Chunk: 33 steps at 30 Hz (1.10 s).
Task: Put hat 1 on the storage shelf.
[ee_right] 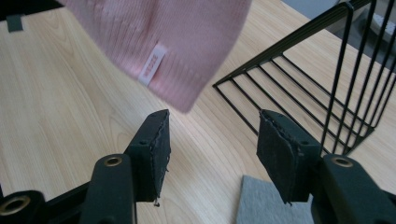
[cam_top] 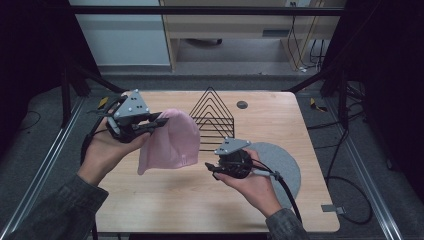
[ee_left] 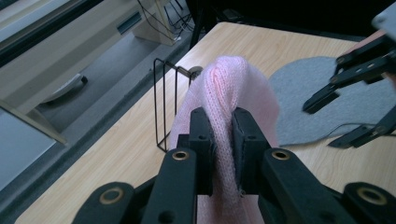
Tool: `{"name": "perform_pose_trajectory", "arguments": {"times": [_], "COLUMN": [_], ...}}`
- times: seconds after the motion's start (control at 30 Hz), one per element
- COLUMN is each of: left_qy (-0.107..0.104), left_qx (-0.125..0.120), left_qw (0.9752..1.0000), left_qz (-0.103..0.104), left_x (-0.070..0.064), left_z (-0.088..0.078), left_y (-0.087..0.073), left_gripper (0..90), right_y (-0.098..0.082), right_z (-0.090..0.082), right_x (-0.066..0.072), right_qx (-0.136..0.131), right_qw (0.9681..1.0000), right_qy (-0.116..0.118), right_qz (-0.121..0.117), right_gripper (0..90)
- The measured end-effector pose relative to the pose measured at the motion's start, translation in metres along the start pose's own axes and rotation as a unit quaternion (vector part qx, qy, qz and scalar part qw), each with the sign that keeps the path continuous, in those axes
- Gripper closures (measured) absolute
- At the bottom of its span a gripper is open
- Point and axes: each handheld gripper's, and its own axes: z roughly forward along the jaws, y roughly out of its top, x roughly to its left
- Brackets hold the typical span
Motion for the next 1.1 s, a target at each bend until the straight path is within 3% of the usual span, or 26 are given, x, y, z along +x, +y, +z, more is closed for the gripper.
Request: {"name": "perform_pose_trajectory", "arguments": {"times": [0.33,0.47,0.57,0.83,1.1], "left_qy": [-0.018,-0.015,-0.012,-0.029,-0.03], "left_qx": [-0.038,-0.042,-0.039,-0.043,-0.053], "left_qw": [0.9991,0.999,0.9992,0.9981,0.9977], "left_qz": [0.0,0.001,0.002,-0.034,-0.029], "left_x": [-0.008,-0.009,-0.006,0.018,0.042], "left_z": [-0.01,-0.012,-0.01,0.003,0.02], "left_y": [0.018,0.021,0.022,0.029,0.056], "left_gripper": [79.8,79.8,79.7,79.1,78.8], "right_y": [0.011,0.016,0.02,0.033,0.056], "right_z": [0.015,0.015,0.009,-0.008,-0.02], "right_x": [-0.005,-0.007,-0.005,-0.014,-0.038], "right_qx": [-0.009,-0.016,-0.022,-0.003,-0.004], "right_qw": [0.9988,0.9977,0.9977,0.9981,0.9982], "right_qy": [0.044,0.064,0.064,0.055,0.047], "right_qz": [0.018,0.017,0.004,-0.03,-0.036], "right_gripper": [44.2,64.1,76.8,81.0,82.1]}}
